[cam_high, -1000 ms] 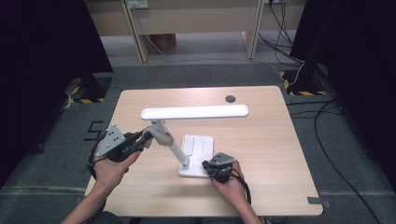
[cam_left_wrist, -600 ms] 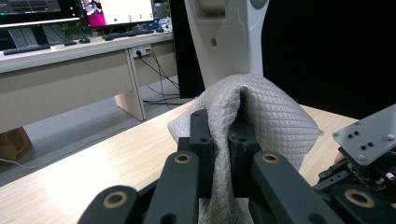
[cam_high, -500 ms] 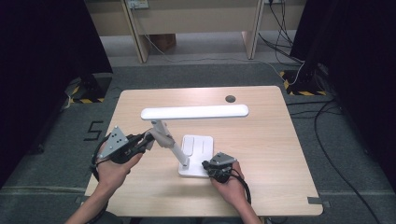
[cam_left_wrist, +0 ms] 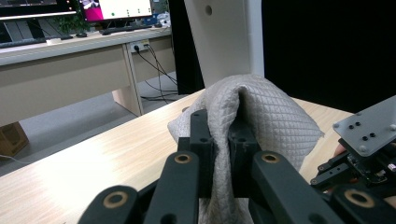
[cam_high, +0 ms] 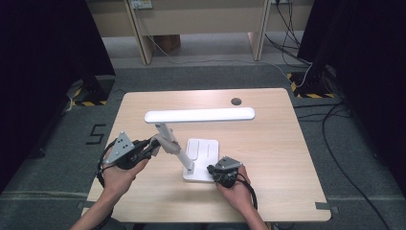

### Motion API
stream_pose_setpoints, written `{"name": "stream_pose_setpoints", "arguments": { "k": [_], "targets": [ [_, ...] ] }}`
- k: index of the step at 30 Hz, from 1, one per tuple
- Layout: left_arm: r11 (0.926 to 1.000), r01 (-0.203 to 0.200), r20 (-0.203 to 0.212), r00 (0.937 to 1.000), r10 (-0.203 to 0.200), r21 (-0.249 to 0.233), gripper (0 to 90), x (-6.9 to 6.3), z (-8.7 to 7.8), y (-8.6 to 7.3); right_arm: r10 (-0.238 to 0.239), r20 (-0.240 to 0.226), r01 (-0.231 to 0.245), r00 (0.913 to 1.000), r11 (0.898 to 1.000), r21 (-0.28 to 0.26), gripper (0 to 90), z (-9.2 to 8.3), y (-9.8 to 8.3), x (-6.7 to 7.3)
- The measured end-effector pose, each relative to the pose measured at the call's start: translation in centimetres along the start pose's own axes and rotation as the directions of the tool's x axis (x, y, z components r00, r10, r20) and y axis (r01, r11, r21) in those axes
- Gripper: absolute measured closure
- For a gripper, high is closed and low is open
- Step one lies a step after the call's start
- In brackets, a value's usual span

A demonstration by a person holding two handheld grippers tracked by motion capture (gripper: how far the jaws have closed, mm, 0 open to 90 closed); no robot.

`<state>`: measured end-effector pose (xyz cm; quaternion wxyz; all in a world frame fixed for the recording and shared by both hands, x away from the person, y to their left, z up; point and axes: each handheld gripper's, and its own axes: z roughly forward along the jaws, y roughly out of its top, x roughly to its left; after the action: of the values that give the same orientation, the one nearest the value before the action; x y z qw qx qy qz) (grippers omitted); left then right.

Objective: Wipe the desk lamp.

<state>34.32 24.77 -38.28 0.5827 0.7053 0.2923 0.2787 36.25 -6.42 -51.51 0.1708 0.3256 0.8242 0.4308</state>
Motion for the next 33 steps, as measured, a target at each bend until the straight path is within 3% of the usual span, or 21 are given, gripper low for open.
{"name": "stream_pose_setpoints", "arguments": {
  "k": [33],
  "targets": [
    [0.9998,0.009,-0.004,1.0,-0.009,0.019,83.6,-0.1,0.9,-1.2,0.001,0.001,-0.001,1.0,1.0,0.0,85.5,0.0,0.0,0.0]
  ]
}}
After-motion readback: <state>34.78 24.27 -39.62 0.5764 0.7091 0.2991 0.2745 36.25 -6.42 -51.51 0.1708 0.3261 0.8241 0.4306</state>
